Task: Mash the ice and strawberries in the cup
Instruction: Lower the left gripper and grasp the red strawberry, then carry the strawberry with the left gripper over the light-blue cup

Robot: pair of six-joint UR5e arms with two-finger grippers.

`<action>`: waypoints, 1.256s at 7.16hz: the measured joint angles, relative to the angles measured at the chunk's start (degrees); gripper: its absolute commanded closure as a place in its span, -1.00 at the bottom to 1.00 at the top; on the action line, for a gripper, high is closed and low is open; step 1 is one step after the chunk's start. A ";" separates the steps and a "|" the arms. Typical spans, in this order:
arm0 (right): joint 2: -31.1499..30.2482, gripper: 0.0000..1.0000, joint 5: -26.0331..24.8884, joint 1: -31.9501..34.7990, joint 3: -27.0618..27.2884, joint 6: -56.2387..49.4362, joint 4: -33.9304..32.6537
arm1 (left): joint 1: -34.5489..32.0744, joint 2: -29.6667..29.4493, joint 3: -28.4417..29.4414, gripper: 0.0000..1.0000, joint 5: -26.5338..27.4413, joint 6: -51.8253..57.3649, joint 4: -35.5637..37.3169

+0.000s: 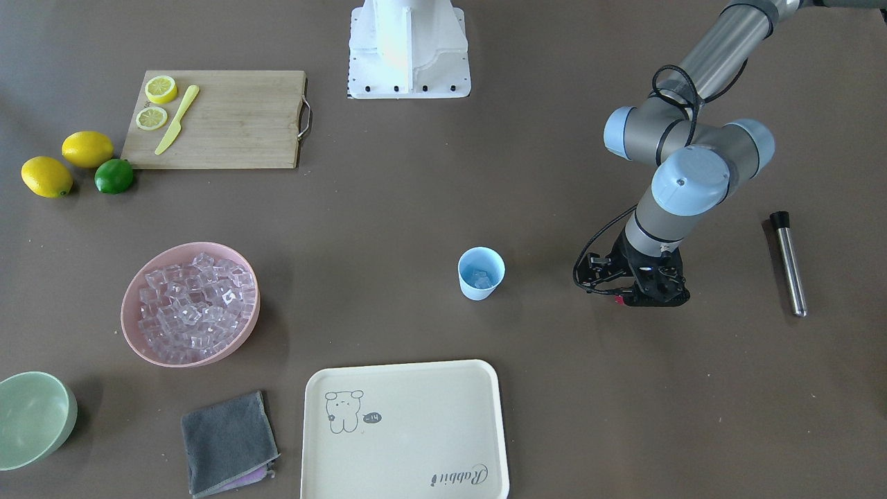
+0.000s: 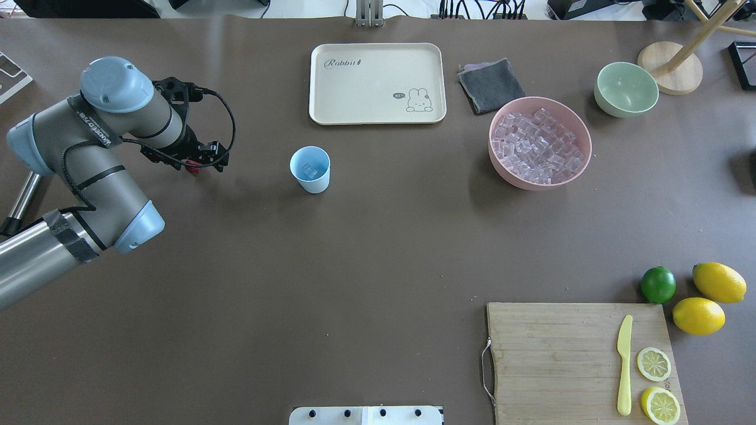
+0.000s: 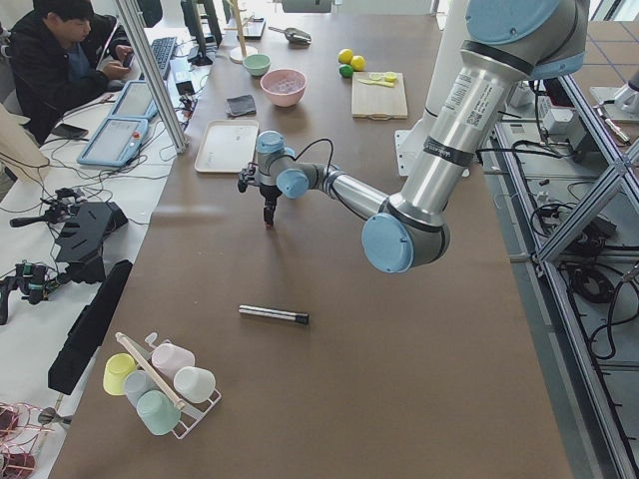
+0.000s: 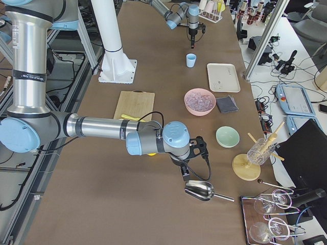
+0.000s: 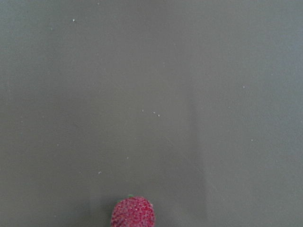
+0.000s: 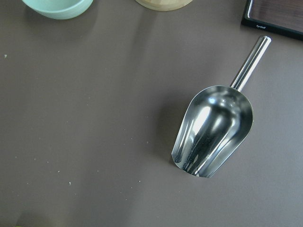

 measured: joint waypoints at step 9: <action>-1.77 -0.99 0.50 0.90 1.29 0.05 0.01 | -3.00 -0.25 -0.97 1.00 1.22 -0.34 0.52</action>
